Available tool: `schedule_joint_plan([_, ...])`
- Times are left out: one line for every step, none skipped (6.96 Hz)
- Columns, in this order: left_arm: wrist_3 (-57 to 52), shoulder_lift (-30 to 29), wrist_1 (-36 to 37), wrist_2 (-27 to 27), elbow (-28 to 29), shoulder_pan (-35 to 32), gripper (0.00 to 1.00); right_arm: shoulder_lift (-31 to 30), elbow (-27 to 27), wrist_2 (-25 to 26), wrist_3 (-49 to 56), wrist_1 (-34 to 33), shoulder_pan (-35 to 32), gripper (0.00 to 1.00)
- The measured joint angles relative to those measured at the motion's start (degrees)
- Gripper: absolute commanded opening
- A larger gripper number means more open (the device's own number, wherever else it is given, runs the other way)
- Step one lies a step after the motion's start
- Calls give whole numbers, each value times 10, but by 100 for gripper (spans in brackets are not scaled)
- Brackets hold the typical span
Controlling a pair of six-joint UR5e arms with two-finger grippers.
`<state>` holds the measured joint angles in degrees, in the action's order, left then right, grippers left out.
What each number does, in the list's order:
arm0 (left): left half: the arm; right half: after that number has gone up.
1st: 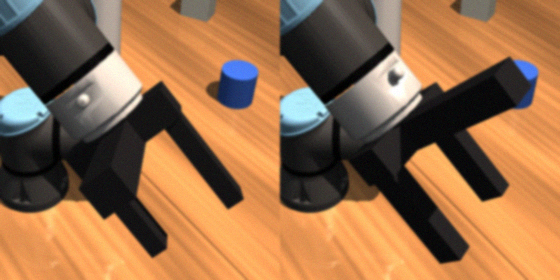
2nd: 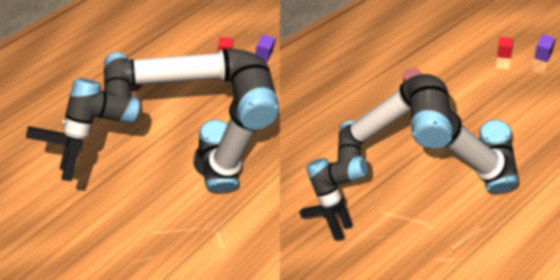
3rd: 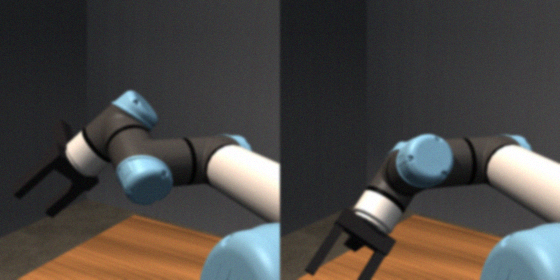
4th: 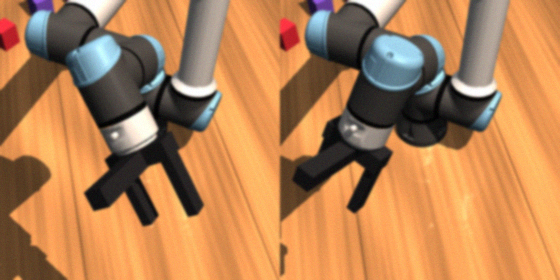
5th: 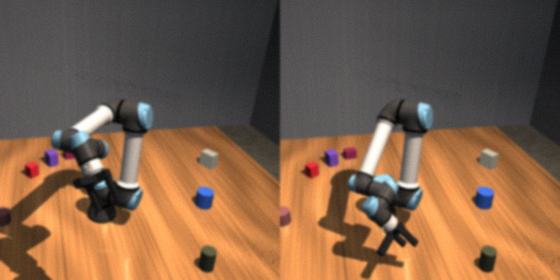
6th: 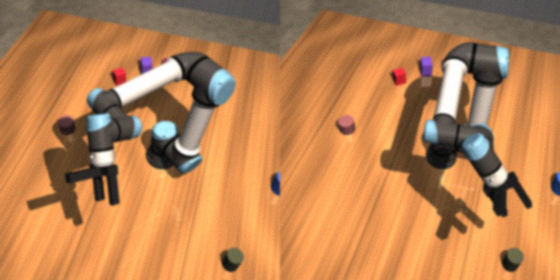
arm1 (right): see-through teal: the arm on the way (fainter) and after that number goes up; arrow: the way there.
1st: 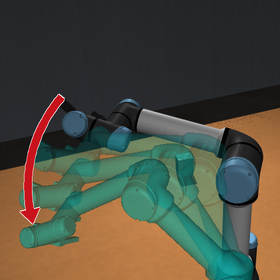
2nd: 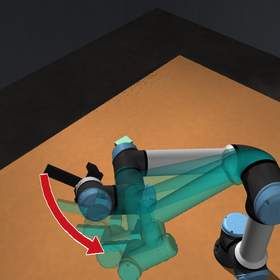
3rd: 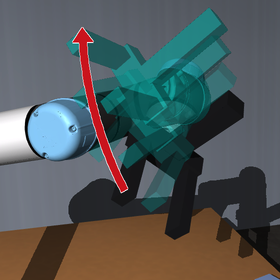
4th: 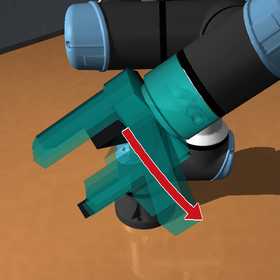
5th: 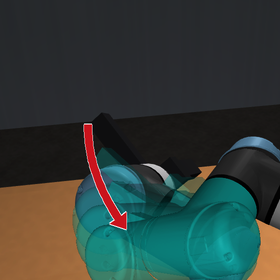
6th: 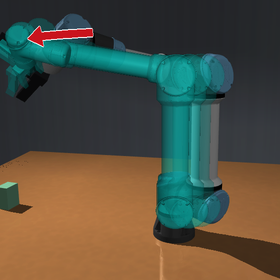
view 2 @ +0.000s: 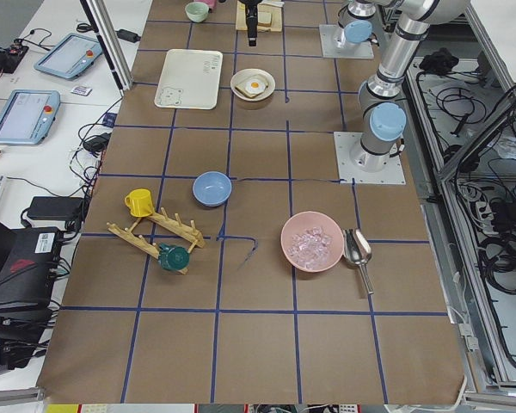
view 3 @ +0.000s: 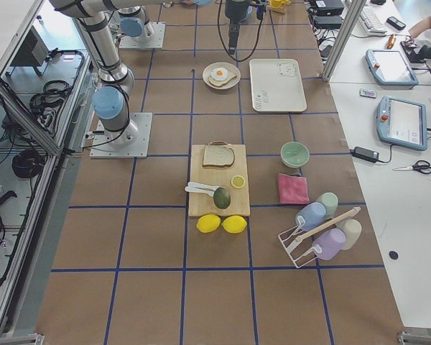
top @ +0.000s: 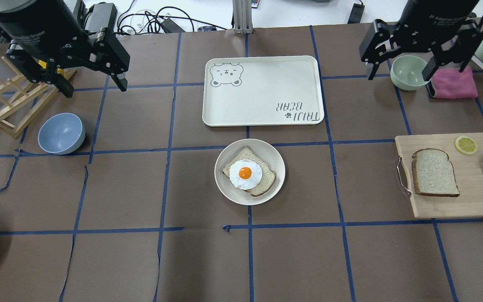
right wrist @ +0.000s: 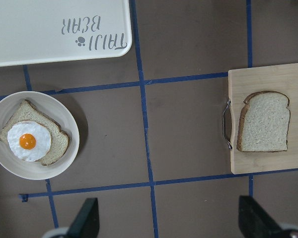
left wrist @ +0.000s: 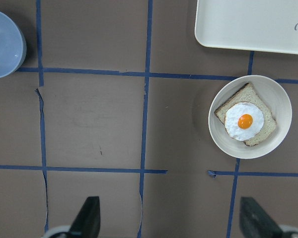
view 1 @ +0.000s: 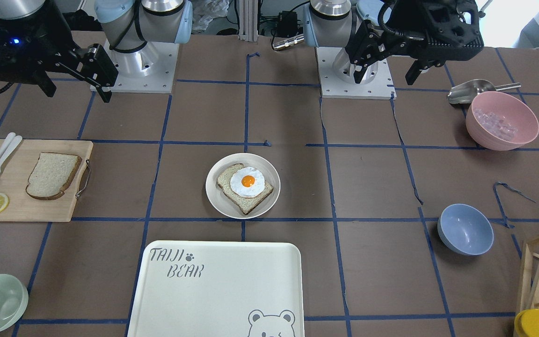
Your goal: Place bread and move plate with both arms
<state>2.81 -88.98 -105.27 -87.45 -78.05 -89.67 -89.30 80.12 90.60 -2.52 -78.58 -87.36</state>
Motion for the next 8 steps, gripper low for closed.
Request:
schedule_joint_plan([0, 1, 0, 0, -2, 0, 100, 0, 0, 0, 1, 0, 0, 100])
schedule_joint_plan([0, 4, 0, 0, -6, 1, 100, 0, 0, 0, 1, 0, -1, 100])
schedule_joint_plan([0, 7, 0, 1, -11, 2, 100, 1, 1, 0, 2, 1, -1, 100])
schedule_joint_plan([0, 9, 1, 1, -14, 2, 100, 1, 1, 1, 2, 1, -1, 100])
schedule_joint_plan([0, 11, 1, 1, -15, 3, 100, 1, 0, 1, 3, 0, -1, 100])
schedule_joint_plan([0, 11, 1, 1, -16, 3, 100, 0, 0, 1, 3, 0, -1, 100])
schedule_joint_plan([0, 12, 1, 1, -16, 3, 100, 0, 0, 0, 3, -1, -2, 100])
schedule_joint_plan([-1, 12, 1, 1, -17, 3, 100, -1, 0, -1, 3, -6, -3, 100])
